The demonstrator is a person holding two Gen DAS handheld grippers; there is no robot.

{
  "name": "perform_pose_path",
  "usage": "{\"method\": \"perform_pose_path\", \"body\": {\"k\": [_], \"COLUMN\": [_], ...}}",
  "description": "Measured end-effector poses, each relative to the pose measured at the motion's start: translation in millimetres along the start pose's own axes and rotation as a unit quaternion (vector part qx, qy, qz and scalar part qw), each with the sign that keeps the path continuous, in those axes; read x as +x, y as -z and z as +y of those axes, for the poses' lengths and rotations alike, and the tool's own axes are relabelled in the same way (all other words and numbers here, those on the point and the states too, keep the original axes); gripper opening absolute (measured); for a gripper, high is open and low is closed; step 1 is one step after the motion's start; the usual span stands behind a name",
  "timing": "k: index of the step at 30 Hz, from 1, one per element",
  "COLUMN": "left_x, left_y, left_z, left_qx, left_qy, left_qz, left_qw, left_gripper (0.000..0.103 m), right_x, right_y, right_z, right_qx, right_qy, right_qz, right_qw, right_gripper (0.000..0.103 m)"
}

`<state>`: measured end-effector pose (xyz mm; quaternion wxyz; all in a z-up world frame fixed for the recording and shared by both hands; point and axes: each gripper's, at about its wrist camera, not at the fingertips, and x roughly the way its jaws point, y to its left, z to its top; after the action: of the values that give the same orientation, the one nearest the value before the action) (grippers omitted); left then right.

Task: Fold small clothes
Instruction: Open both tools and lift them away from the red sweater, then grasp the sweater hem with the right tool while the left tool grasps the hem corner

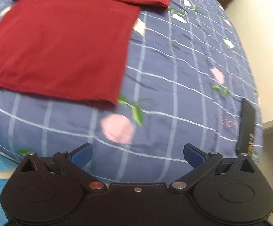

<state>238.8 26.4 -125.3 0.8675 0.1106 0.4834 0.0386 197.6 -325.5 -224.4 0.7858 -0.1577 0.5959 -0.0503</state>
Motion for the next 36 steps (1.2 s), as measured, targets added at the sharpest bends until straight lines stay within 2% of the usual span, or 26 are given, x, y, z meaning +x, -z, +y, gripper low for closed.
{"method": "perform_pose_path", "body": {"k": [3, 6, 11, 14, 18, 23, 27, 30, 31, 33, 34, 35, 36], "left_x": [-2.7, 3.7, 23.8, 33.5, 51.1, 68.5, 75.2, 74.7, 74.6, 75.3, 76.3, 77.7, 78.0], "left_y": [3.7, 13.5, 33.4, 42.0, 47.5, 43.7, 39.8, 37.2, 36.8, 36.9, 38.0, 39.3, 41.3], "left_z": [-3.0, -17.0, -57.4, -80.8, -104.8, -120.3, -128.5, -134.4, -136.3, -141.0, -143.6, -146.4, -150.2], "left_qx": [0.008, 0.033, 0.107, 0.15, 0.189, 0.194, 0.192, 0.192, 0.194, 0.2, 0.205, 0.21, 0.216], "left_qy": [0.005, 0.005, -0.017, -0.025, -0.027, -0.02, -0.017, -0.012, -0.008, -0.001, 0.003, 0.007, 0.01], "left_qz": [-0.004, -0.003, -0.001, -0.002, 0.014, 0.039, 0.05, 0.044, 0.042, 0.037, 0.035, 0.035, 0.035], "left_qw": [0.9999, 0.9994, 0.9941, 0.9884, 0.9815, 0.9799, 0.98, 0.9803, 0.9802, 0.9791, 0.9782, 0.977, 0.9757], "left_gripper": [0.103, 0.103, 0.103, 0.103, 0.102, 0.102, 0.102, 0.102, 0.102, 0.102, 0.102, 0.102, 0.102], "right_x": [-2.6, -14.2, -19.3, -16.0, -10.2, 4.9, 13.1, 14.5, 14.0, 14.1, 13.3, 13.5, 13.5], "right_y": [8.1, 10.3, 11.3, 8.0, 0.6, -6.2, -11.5, -15.8, -16.2, -21.6, -24.4, -29.0, -33.0], "right_z": [-1.1, 9.8, 50.9, 70.9, 89.3, 98.6, 101.5, 104.5, 105.8, 106.4, 106.9, 106.3, 105.5], "right_qx": [-0.028, -0.082, -0.207, -0.246, -0.267, -0.273, -0.262, -0.263, -0.265, -0.271, -0.273, -0.276, -0.277], "right_qy": [0.017, 0.023, 0.023, 0.006, -0.026, -0.053, -0.059, -0.06, -0.06, -0.066, -0.071, -0.079, -0.084], "right_qz": [-0.007, -0.051, -0.121, -0.148, -0.163, -0.15, -0.147, -0.156, -0.16, -0.166, -0.165, -0.161, -0.158], "right_qw": [0.999, 0.995, 0.97, 0.958, 0.949, 0.949, 0.952, 0.95, 0.949, 0.946, 0.945, 0.944, 0.944], "right_gripper": [0.102, 0.102, 0.099, 0.093, 0.084, 0.07, 0.065, 0.064, 0.061, 0.048, 0.037, 0.03, 0.027]}}
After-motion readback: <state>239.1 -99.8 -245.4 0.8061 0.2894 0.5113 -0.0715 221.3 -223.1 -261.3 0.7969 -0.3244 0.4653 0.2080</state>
